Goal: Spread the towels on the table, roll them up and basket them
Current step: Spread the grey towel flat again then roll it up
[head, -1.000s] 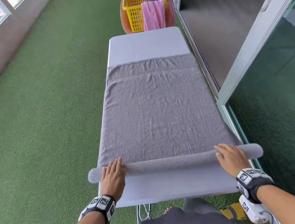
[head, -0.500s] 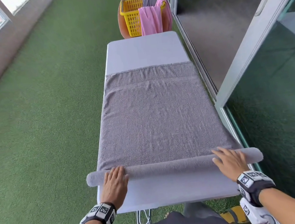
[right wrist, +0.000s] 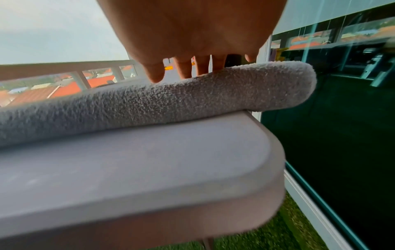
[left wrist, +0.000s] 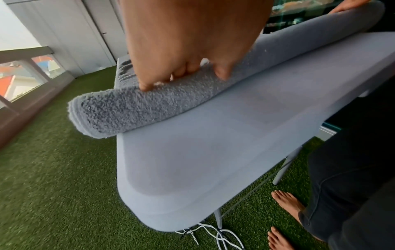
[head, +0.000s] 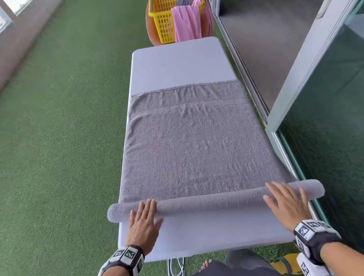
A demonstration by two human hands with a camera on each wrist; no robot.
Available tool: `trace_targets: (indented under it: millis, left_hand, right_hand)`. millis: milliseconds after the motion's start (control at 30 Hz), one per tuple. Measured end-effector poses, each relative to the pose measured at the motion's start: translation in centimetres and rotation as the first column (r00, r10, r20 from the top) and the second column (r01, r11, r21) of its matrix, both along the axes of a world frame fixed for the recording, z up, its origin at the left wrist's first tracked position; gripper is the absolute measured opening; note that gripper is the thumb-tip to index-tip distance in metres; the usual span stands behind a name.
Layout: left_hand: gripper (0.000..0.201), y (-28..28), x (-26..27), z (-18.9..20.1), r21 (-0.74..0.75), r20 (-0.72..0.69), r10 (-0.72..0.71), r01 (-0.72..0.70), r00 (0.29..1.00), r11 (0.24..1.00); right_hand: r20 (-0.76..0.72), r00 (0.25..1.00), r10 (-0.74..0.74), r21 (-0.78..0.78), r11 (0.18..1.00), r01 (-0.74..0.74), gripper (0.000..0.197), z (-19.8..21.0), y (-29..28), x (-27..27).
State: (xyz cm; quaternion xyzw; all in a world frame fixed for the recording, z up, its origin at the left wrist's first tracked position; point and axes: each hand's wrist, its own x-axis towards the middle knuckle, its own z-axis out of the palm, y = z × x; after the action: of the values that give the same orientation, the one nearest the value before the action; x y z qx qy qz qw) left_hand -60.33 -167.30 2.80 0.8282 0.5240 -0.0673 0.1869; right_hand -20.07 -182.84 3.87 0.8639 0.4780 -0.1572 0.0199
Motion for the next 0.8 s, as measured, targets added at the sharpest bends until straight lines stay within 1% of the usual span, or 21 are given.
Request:
trace_targets:
  millis: [67,100,133,167,233,267,367,467,533,633,800]
  left_hand:
    - [0.078,-0.1,0.1,-0.3,-0.030,-0.068,-0.056,0.054,0.996,0.998]
    - [0.079,0.0,0.1,-0.3,-0.034,-0.074,-0.051,0.048,0.996,0.998]
    - [0.073,0.1,0.1,-0.2,-0.029,-0.076,-0.032,0.030,0.997,0.999]
    - [0.063,0.2,0.0,-0.2,-0.016,-0.076,-0.024,0.023,0.997,1.000]
    - [0.044,0.1,-0.7,-0.1,0.075,-0.092,-0.011,0.018,0.996,0.997]
    - [0.040,0.0,-1.3,0.1,0.094,-0.100,0.000,0.009,0.995,0.996]
    - [0.036,-0.6,-4.2,1.0,0.113,-0.090,0.075,-0.065,0.993,0.991]
    - [0.036,-1.8,-6.5,1.6,0.115,-0.075,0.121,-0.112,0.990,0.987]
    - [0.033,-2.7,-6.8,1.6,0.108,-0.037,0.150,-0.145,0.988,0.984]
    - [0.028,-4.1,-6.0,1.4,0.115,0.020,0.170,-0.171,0.985,0.978]
    - [0.025,-6.1,-3.8,0.9,0.076,0.071,0.102,-0.108,0.992,0.991]
  right_hand:
    - [-0.012,0.999,0.035,-0.107,0.994,-0.036,0.061,-0.5,-0.7,0.0]
    - [-0.002,0.998,0.057,-0.135,0.989,-0.057,0.065,-0.7,-1.0,-0.2]
    - [0.005,0.998,0.064,-0.123,0.990,-0.063,0.065,-0.9,-1.1,-0.4]
    - [0.008,0.999,0.054,-0.086,0.995,-0.053,0.063,-0.9,-1.0,-0.7]
    - [0.028,0.999,0.045,0.001,0.999,-0.045,0.054,-1.1,-0.4,-1.4]
    - [0.025,0.998,0.049,0.032,0.998,-0.050,0.051,-1.4,0.0,-1.9]
    - [-0.012,0.992,0.125,0.088,0.988,-0.124,0.048,-1.9,1.4,-4.1]
    - [-0.056,0.977,0.204,0.081,0.977,-0.199,0.047,-2.0,2.0,-5.7]
    - [-0.083,0.969,0.231,0.059,0.972,-0.227,0.049,-1.8,1.8,-5.9]
    - [-0.106,0.969,0.225,0.031,0.974,-0.223,0.048,-1.4,0.3,-4.7]
    - [-0.077,0.985,0.155,-0.018,0.987,-0.157,0.047,-1.2,-3.6,-2.4]
